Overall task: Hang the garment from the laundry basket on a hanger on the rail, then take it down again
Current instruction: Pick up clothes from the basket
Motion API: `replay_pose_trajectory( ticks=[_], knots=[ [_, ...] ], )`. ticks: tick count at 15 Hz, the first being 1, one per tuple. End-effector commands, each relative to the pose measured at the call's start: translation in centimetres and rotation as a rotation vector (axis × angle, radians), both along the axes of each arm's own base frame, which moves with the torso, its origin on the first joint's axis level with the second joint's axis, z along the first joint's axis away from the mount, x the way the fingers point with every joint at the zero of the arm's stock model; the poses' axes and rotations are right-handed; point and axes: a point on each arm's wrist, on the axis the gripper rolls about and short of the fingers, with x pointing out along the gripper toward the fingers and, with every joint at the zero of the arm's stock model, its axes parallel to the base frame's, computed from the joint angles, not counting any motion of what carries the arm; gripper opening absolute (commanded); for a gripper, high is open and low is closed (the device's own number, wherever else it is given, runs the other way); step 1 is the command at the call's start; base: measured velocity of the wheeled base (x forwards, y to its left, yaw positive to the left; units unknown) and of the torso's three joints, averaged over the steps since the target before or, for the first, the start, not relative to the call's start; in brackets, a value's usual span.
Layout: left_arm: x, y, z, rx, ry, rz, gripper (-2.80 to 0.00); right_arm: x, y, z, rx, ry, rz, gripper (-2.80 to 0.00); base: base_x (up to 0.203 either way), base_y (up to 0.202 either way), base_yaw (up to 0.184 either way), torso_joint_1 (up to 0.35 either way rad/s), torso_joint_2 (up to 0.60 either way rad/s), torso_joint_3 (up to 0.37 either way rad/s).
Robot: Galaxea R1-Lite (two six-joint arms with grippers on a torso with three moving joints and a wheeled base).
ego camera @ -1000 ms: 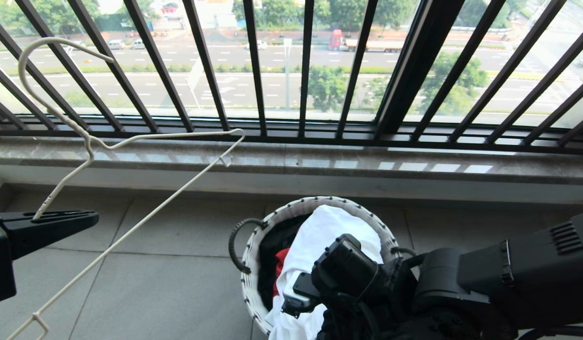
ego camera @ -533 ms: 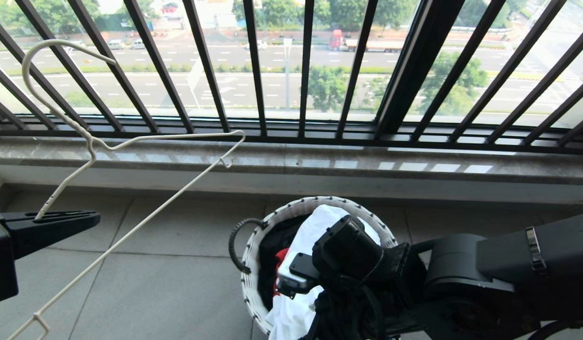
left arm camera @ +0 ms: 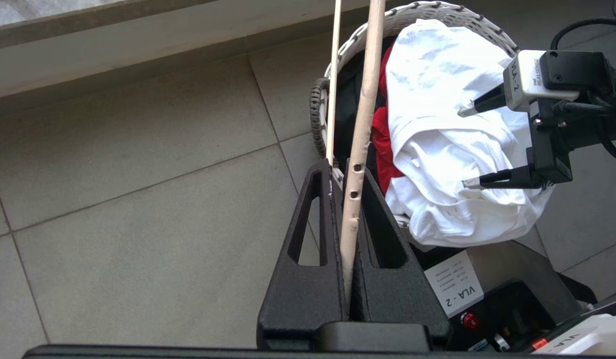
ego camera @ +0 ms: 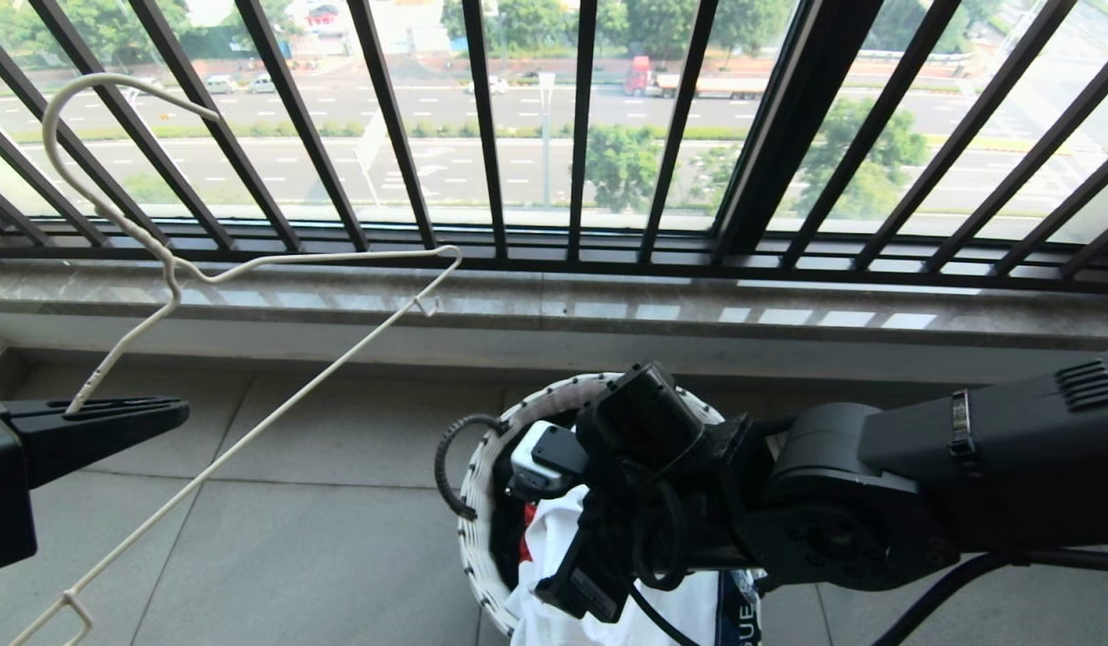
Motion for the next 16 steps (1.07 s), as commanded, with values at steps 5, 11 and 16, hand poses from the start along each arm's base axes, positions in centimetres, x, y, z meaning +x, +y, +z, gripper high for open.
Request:
replay_pose_trajectory(
  ticks=[5,11,16],
  knots=[
    [0.0,0.0,0.1,0.005,-0.005,0.018,-2.8,6.2,1.5,-4.8,-0.145,-0.135,-0.026,0.0,0.0,0.0,0.0,0.0,0.0,0.0],
    [0.0,0.0,0.1,0.007,-0.005,0.018,-2.8,8.3,0.4,-5.5,-0.287,-0.275,-0.057,0.0,0.0,0.0,0.0,0.0,0.0,0.0],
    [0.0,0.0,0.0,0.007,-0.004,0.018,-2.8,9.5,1.1,-5.9,-0.291,-0.379,-0.091,0.0,0.0,0.0,0.0,0.0,0.0,0.0]
  ],
)
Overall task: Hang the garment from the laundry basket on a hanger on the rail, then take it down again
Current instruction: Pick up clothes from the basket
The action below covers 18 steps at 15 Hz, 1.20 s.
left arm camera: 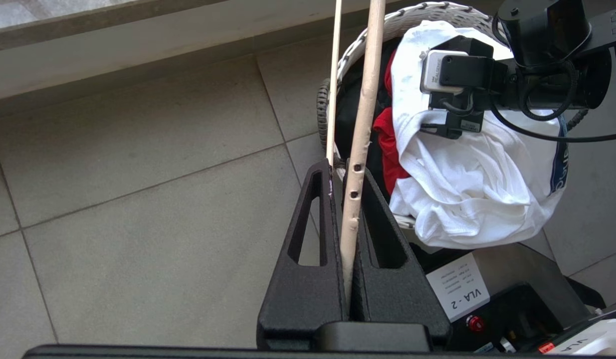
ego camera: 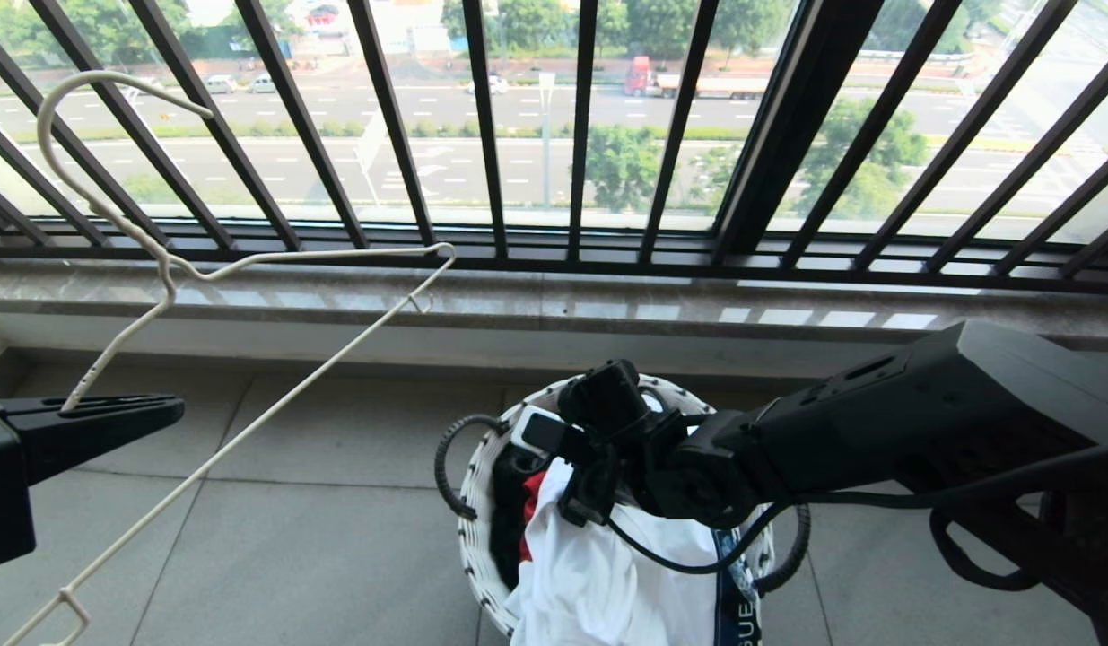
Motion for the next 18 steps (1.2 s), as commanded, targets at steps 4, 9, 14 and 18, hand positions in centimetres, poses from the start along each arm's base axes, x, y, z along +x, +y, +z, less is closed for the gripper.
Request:
replay_pose_trajectory(
  ticks=[4,9,14,18],
  knots=[
    [0.0,0.0,0.0,0.002,0.001,-0.002,-2.8,0.0,-0.1,1.8,0.005,-0.053,-0.02,0.0,0.0,0.0,0.0,0.0,0.0,0.0],
    [-0.1,0.0,0.0,0.001,-0.004,-0.002,-2.8,-0.7,-0.9,3.7,-0.011,-0.094,-0.05,0.0,0.0,0.0,0.0,0.0,0.0,0.0],
    [-0.2,0.0,0.0,0.001,-0.005,-0.003,-2.8,-0.2,-1.0,3.8,-0.005,-0.107,-0.068,0.0,0.0,0.0,0.0,0.0,0.0,0.0],
    [-0.2,0.0,0.0,0.001,-0.005,-0.004,-2.8,0.8,-1.4,3.4,-0.005,-0.11,-0.089,0.0,0.0,0.0,0.0,0.0,0.0,0.0]
  ],
)
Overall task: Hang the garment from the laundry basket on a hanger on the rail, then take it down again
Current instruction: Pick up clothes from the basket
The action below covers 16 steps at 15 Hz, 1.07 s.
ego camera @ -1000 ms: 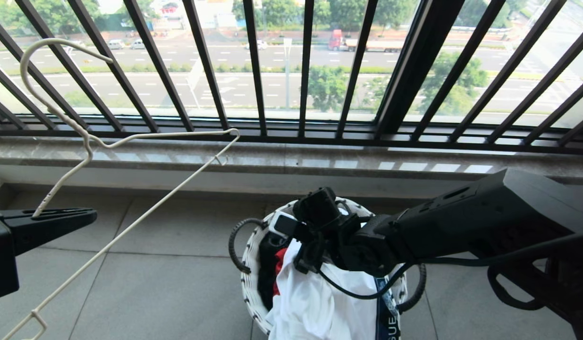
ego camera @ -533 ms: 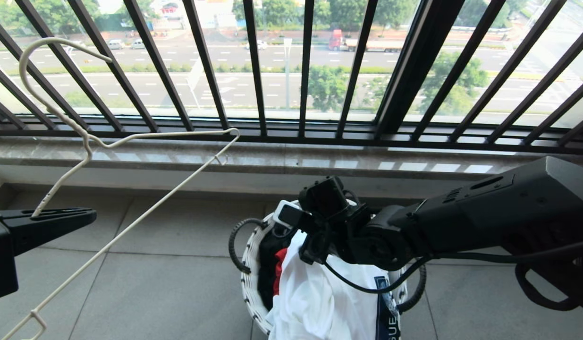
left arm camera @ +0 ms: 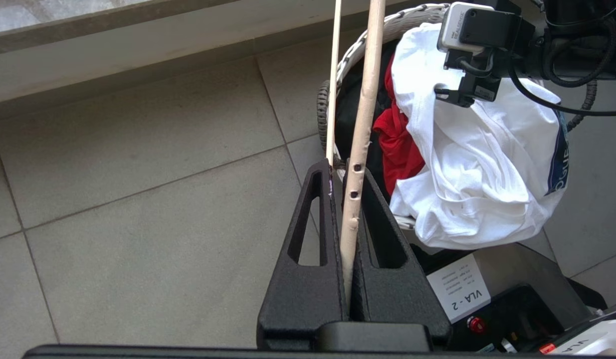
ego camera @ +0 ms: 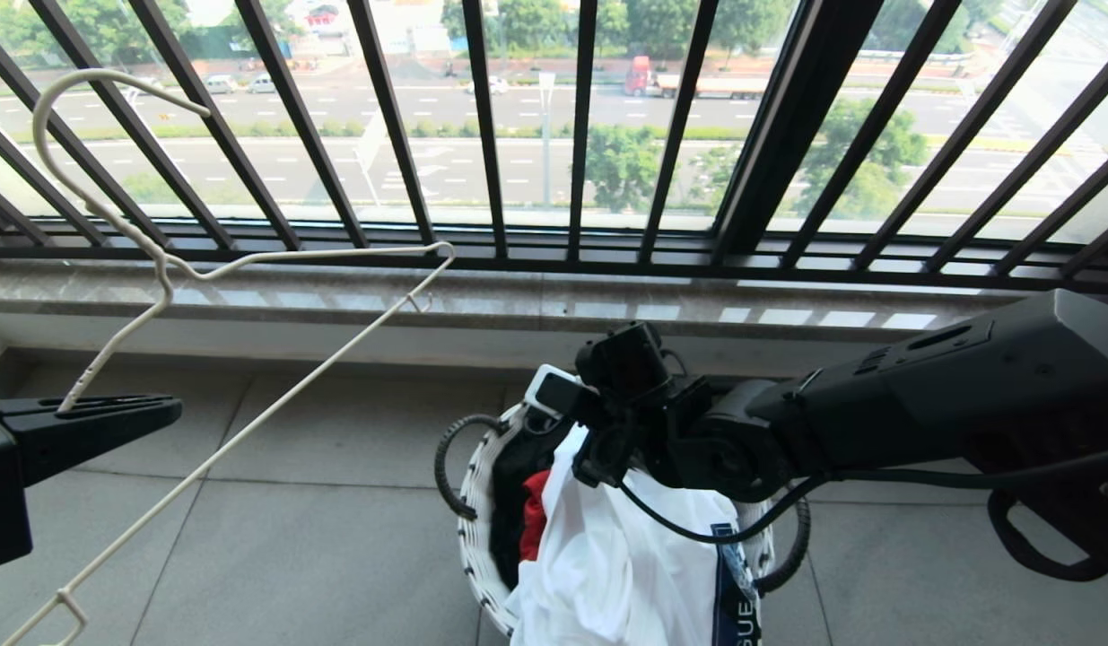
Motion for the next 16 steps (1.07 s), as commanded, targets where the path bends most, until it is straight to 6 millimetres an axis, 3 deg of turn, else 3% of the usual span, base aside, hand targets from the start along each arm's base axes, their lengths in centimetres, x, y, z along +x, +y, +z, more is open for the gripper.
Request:
replay_pose_trajectory(
  ticks=[1,2,7,16],
  knots=[
    [0.0,0.0,0.0,0.0,0.001,-0.001,-2.8,0.7,-0.2,-0.1,-0.003,-0.006,-0.012,0.0,0.0,0.0,0.0,0.0,0.0,0.0],
    [0.0,0.0,0.0,0.0,0.001,-0.001,-2.8,0.9,-0.3,-0.3,-0.007,-0.004,-0.015,-2.8,0.0,0.0,0.0,0.0,0.0,0.0],
    [0.0,0.0,0.0,0.0,0.001,-0.003,-2.8,1.0,-0.1,-0.8,-0.003,0.008,-0.009,-2.8,0.0,0.0,0.0,0.0,0.0,0.0],
    [-0.8,0.1,0.3,-0.005,-0.026,-0.002,-2.8,-1.1,-1.3,3.7,0.081,-0.047,-0.005,-2.8,0.0,0.0,0.0,0.0,0.0,0.0]
  ],
)
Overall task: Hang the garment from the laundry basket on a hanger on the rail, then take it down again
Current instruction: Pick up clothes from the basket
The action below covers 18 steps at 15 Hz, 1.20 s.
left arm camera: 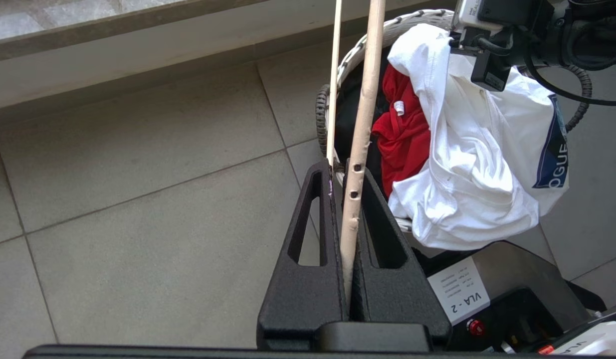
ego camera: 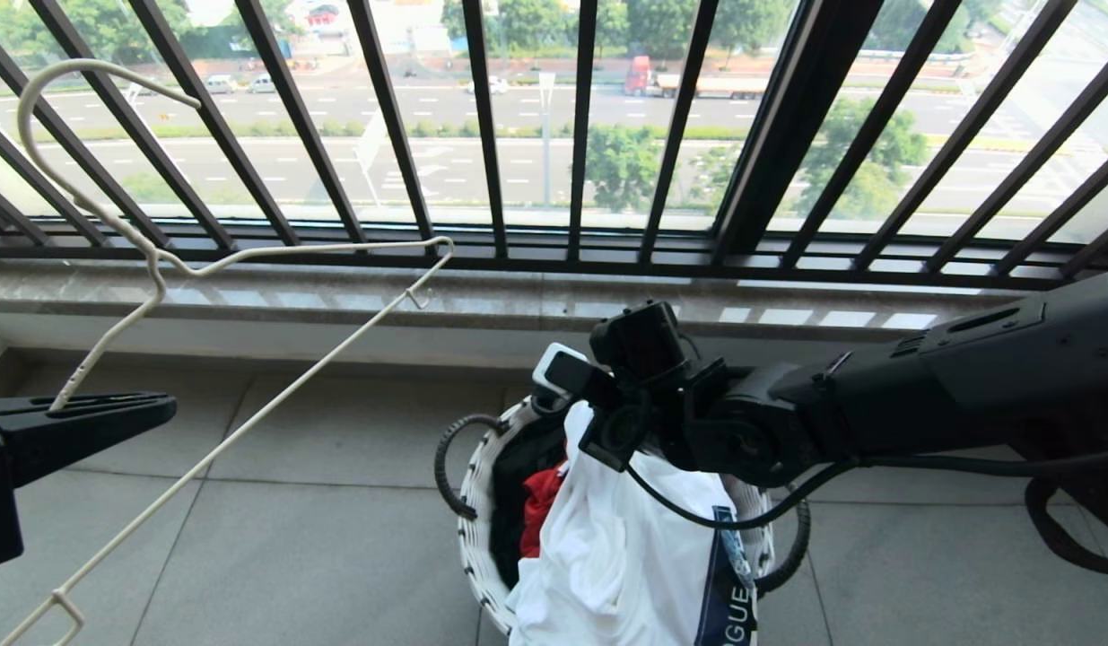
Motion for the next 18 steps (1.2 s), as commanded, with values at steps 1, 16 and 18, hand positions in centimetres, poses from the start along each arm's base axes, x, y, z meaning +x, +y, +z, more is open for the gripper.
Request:
replay_pose_trajectory(
  ticks=[1,16,18],
  knots=[
    [-0.6,0.0,0.2,-0.001,-0.019,-0.002,-2.8,-1.6,-0.7,2.4,0.048,-0.03,0.004,-2.8,0.0,0.0,0.0,0.0,0.0,0.0],
    [-1.1,0.0,0.4,-0.005,-0.037,-0.011,-2.8,-7.9,-4.2,10.8,0.336,-0.132,-0.019,-2.8,0.0,0.0,0.0,0.0,0.0,0.0],
    [-1.0,0.0,0.3,-0.004,-0.033,-0.012,-2.8,-8.2,-4.4,10.6,0.332,-0.123,-0.019,-2.8,0.0,0.0,0.0,0.0,0.0,0.0]
  ],
)
